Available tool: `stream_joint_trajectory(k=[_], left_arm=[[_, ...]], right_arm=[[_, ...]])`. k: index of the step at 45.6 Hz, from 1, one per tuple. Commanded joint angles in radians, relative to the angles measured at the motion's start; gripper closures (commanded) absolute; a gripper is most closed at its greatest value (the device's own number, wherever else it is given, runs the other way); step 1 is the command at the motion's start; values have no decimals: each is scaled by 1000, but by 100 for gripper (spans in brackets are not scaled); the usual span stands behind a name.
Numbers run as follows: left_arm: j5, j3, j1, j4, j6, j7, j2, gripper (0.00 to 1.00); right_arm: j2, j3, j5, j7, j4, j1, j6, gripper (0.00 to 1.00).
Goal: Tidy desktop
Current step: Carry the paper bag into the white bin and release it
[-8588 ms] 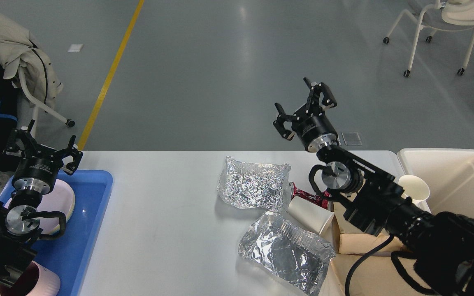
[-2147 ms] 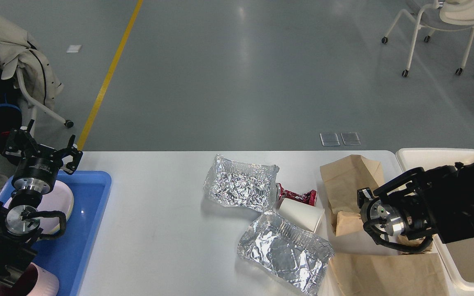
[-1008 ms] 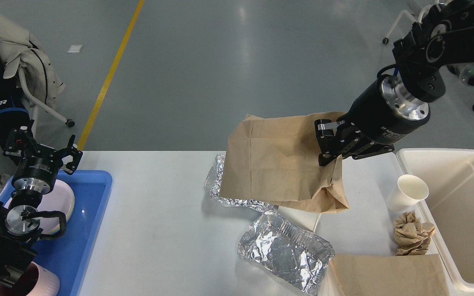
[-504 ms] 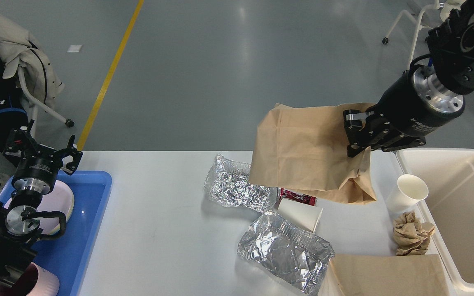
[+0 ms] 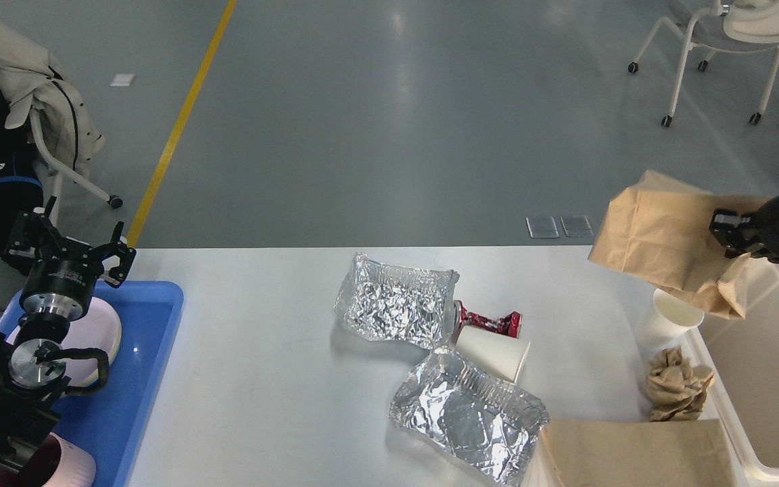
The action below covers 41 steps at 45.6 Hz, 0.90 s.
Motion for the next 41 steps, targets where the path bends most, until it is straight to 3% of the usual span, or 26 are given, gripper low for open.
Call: stream_joint_trajectory(k=[1,22,33,36,37,39,41], left_arm=[[0,0,0,0,0,0,0,2],[0,0,0,0,0,0,0,2],[0,0,0,0,0,0,0,2],[0,0,0,0,0,0,0,2],[0,0,0,0,0,0,0,2],[0,0,0,0,0,0,0,2],[0,0,0,0,0,0,0,2]], right_arm=[[-40,-1,132,-1,-105,-168,-132,100],[-107,29,364,-2,-378,-685,-506,100],[-136,69,421,-2,-573,-894,-544,98],[-138,86,421,-2,-630,-946,-544,80],[-138,94,421,-2,-647,-960,-541,67],[-139,112,421,-2,-676,-989,-529,0],[-138,136,421,-2,-705,-1015,-528,0]])
